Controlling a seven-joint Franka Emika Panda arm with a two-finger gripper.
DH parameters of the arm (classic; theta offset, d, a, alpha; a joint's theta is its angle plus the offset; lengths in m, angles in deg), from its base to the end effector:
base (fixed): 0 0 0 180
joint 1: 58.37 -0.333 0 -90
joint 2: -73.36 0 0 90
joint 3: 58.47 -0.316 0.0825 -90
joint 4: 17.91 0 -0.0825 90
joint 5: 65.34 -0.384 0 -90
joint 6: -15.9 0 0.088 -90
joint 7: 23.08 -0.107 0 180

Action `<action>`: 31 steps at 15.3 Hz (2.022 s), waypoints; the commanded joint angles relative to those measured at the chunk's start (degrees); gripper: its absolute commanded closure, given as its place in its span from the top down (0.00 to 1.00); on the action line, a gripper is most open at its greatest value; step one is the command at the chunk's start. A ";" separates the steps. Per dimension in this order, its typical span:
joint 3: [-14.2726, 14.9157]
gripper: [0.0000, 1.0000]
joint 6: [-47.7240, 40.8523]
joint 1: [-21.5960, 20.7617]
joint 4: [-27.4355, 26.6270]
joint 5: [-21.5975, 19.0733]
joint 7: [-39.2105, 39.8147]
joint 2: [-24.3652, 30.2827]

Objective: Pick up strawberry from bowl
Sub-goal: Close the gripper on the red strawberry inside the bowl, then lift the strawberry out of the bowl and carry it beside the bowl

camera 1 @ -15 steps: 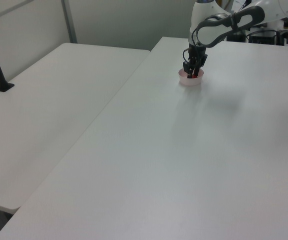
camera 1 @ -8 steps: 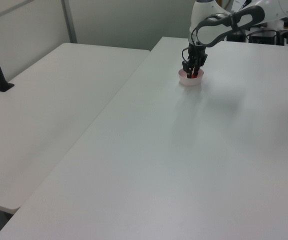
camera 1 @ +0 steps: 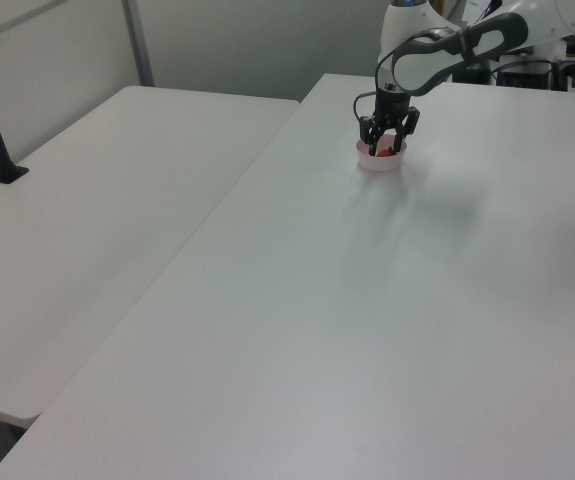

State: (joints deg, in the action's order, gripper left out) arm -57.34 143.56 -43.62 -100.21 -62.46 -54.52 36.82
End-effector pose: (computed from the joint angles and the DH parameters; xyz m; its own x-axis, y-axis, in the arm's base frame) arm 0.7063 -0.1996 0.3327 0.6906 -0.7055 0.1591 -0.7106 -0.7028 -0.0319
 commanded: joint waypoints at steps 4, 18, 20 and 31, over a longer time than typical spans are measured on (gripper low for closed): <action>0.11 0.80 -0.32 -0.25 -1.29 0.99 -10.56 0.68; -0.07 0.42 -0.14 0.01 -1.38 3.18 -11.81 0.50; -0.16 0.42 -1.10 0.01 -1.12 3.10 -11.02 1.46; 0.46 0.43 -13.76 6.59 0.47 2.22 27.34 6.92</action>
State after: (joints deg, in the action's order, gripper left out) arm -57.01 130.37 -39.97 -98.78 -60.16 -42.86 43.37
